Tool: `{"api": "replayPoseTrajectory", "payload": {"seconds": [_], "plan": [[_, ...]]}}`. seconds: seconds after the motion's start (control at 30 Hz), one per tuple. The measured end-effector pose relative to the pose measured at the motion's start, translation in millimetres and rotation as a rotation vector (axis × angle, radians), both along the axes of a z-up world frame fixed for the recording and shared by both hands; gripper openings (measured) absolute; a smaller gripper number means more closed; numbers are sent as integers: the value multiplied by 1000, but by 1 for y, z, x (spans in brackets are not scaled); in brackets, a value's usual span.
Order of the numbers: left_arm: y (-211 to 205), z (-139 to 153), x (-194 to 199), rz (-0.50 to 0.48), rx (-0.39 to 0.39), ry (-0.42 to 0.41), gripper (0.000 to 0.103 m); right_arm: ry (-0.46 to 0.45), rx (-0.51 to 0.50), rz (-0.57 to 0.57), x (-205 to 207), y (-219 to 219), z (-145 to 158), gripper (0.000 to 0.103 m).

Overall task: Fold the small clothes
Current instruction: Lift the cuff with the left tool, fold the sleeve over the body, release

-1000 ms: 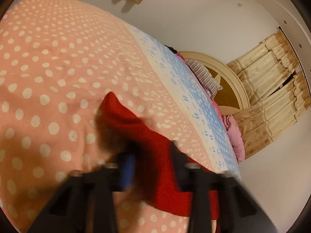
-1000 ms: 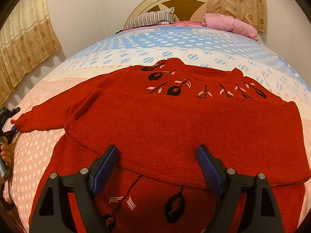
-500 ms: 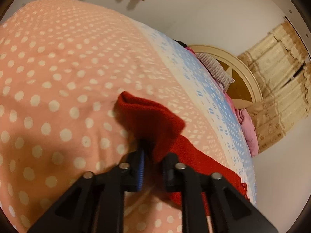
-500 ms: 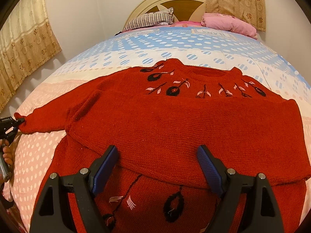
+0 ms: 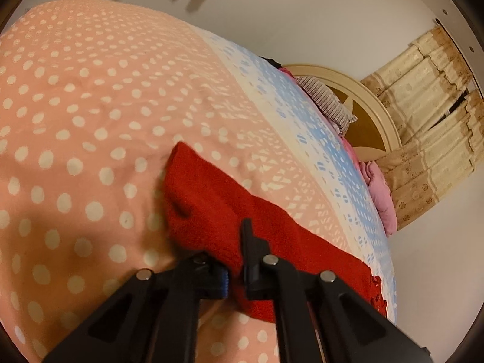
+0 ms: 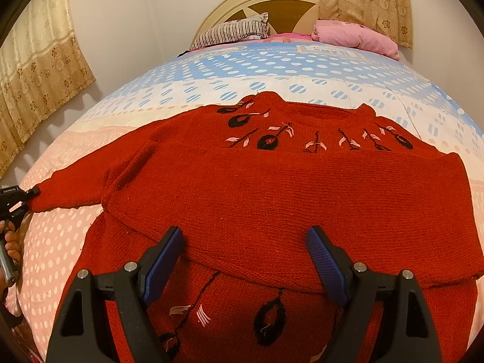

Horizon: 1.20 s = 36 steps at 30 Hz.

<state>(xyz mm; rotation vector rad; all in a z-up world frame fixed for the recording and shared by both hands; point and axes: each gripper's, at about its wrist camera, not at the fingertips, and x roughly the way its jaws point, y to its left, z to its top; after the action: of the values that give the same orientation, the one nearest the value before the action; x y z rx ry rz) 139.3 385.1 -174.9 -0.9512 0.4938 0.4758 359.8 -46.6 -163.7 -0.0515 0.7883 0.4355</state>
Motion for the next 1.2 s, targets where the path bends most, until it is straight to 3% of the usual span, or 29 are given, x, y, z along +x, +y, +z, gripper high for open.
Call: {"api": "replayPoseTrajectory", "payload": {"seconds": [0.37,0.57,0.83,1.2], "plan": [[-22,46,16,-91,50,-73,5,3,12,-3,1,-2,0,85],[-45,80,33,-177,62,-135,5,26,77,-26,-2,-16,10,85],[-79,118,60,-273,65,-198,5,2,53,-16,-39,-40,26,85],[-135,142,98,-382,54,-250,5,0,82,-28,-86,-81,28,85]]}}
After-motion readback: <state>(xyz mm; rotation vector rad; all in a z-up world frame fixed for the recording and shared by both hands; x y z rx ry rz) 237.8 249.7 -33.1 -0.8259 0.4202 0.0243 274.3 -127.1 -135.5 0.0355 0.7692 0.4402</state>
